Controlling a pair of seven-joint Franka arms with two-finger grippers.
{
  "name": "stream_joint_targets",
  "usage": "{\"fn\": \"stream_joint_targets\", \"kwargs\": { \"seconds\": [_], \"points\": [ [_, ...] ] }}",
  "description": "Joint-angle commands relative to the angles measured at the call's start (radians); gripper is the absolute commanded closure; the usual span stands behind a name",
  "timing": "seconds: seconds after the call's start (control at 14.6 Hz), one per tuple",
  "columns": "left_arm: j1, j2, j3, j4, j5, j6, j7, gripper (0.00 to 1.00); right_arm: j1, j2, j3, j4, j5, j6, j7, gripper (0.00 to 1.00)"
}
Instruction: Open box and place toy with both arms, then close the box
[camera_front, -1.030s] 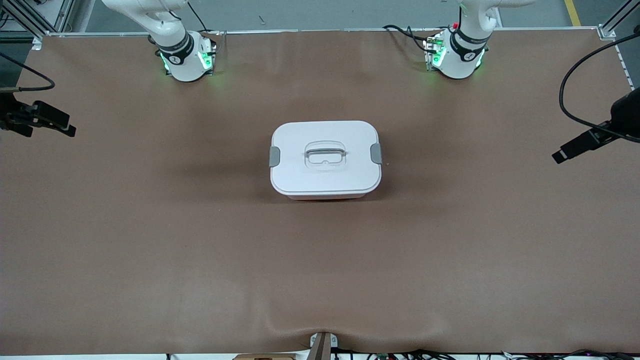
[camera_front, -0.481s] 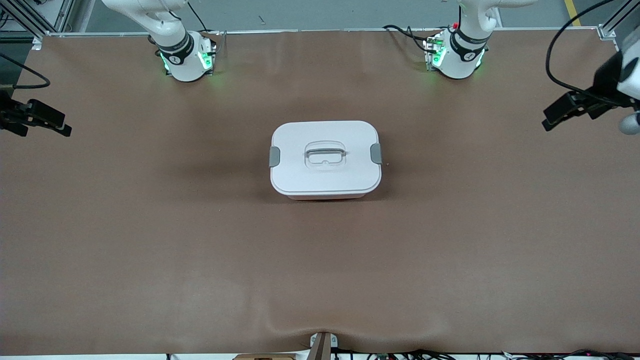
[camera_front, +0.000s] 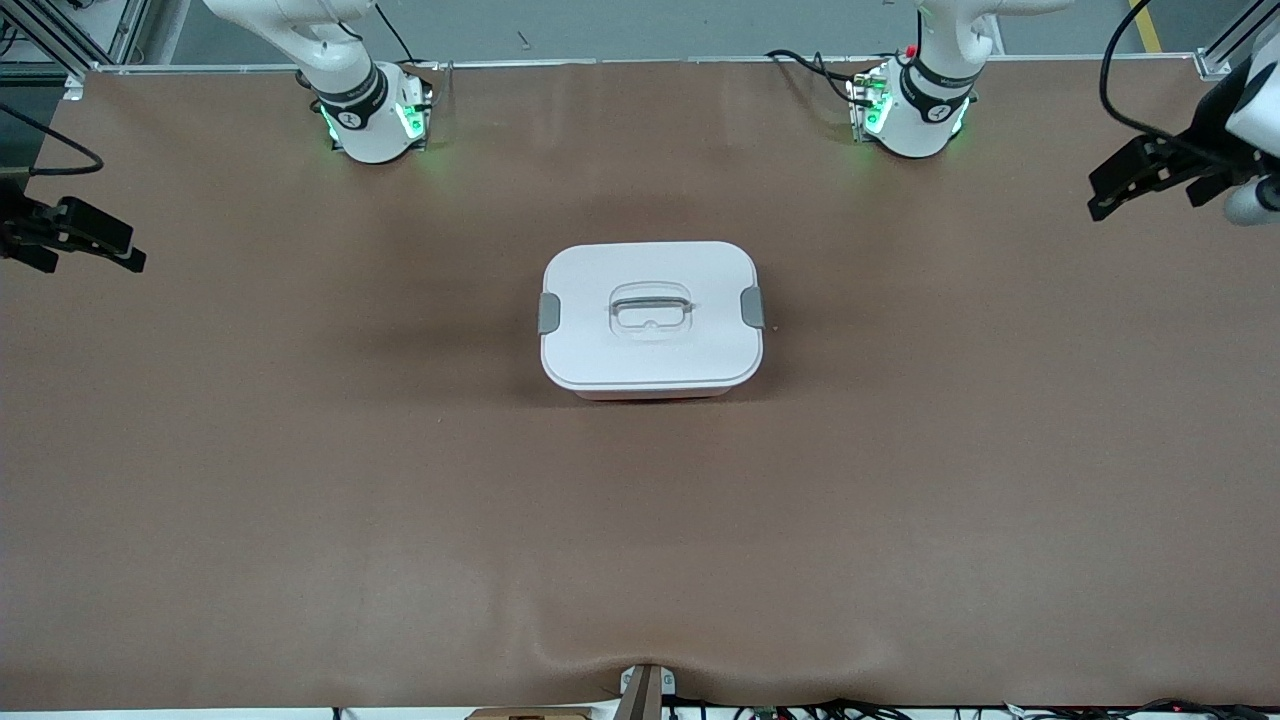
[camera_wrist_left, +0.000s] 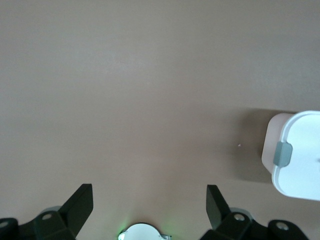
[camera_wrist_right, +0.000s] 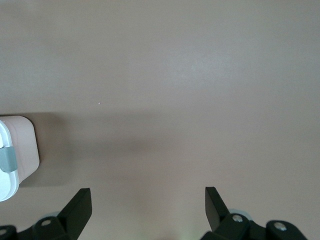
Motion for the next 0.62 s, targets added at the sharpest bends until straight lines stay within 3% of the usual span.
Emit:
{"fn": "stream_joint_targets", "kwargs": {
  "seconds": [0.0, 0.55],
  "points": [
    [0.005, -0.024, 0.011, -0.032, -0.036, -0.009, 0.031, 0.00, -0.005, -0.003, 0.008, 0.007, -0.011, -0.011, 0.013, 0.00],
    [-0.006, -0.021, 0.029, -0.049, -0.074, 0.041, 0.030, 0.00, -0.011, -0.004, 0.005, 0.009, -0.011, -0.012, 0.010, 0.00]
  ]
}}
